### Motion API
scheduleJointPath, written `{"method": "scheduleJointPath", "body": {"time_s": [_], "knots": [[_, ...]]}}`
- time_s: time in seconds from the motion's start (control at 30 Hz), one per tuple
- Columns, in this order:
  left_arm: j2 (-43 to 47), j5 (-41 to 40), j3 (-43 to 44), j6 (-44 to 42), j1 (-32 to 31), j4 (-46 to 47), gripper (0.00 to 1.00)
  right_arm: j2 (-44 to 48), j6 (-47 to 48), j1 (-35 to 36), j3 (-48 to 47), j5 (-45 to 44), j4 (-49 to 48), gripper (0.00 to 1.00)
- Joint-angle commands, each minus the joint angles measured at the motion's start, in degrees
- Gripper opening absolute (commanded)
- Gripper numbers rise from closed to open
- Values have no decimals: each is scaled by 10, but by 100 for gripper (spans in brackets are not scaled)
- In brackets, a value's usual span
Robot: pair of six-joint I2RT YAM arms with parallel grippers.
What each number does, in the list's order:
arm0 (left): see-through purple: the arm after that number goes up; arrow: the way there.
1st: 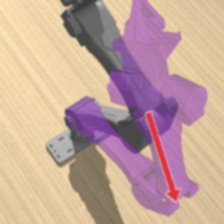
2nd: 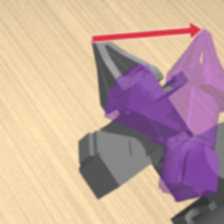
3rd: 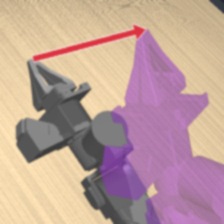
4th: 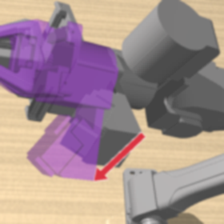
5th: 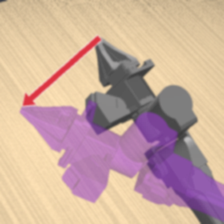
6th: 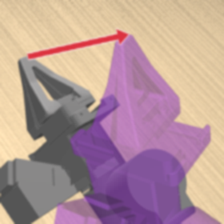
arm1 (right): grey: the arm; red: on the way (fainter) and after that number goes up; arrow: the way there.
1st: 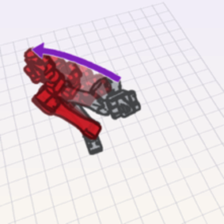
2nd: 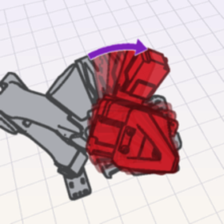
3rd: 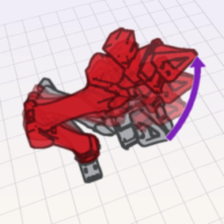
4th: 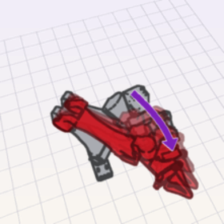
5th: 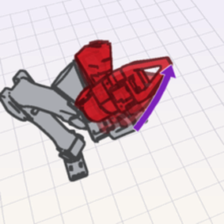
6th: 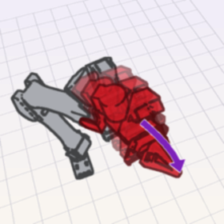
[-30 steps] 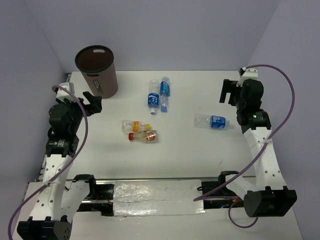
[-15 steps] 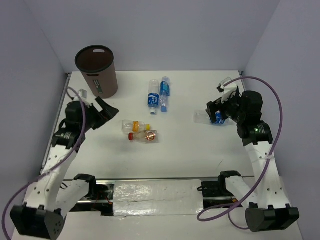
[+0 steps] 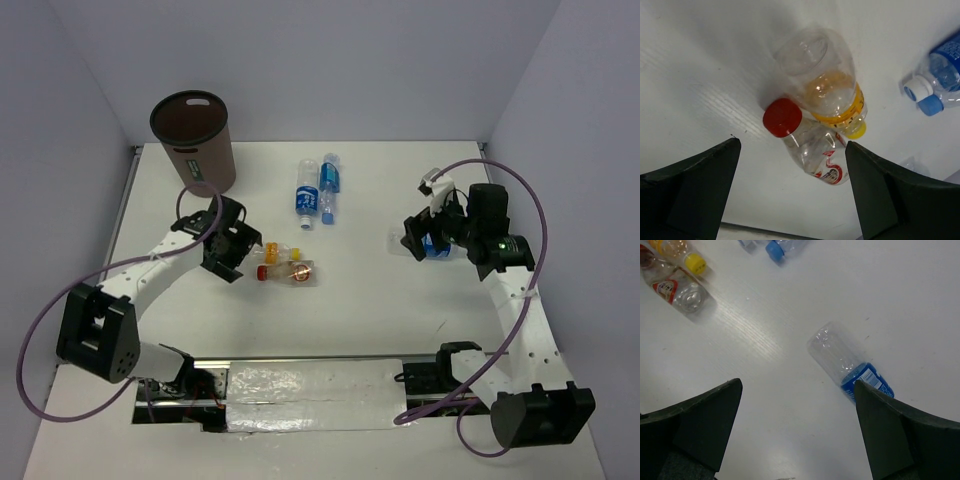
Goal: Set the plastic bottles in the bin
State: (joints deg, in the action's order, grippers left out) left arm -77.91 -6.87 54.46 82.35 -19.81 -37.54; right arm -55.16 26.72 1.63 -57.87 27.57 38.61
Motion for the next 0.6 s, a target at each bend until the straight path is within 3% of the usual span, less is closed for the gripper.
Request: {"method": "scheduleJointPath", "body": {"time_s": [0.0,0.4,0.5,0.57], "knots": [[-31,-44,40,69,-4,14,99,8,1,0,11,38,-9,100],[-196,-69,108,65,-2,47,94,5,-7,0,21,49,-24,100],[-218,-78,118,61,5,57,87,2,-10,0,21,49,-28,100],[-224,-72,122,51,9,68,72,2,-11,0,20,49,-29,100]]}}
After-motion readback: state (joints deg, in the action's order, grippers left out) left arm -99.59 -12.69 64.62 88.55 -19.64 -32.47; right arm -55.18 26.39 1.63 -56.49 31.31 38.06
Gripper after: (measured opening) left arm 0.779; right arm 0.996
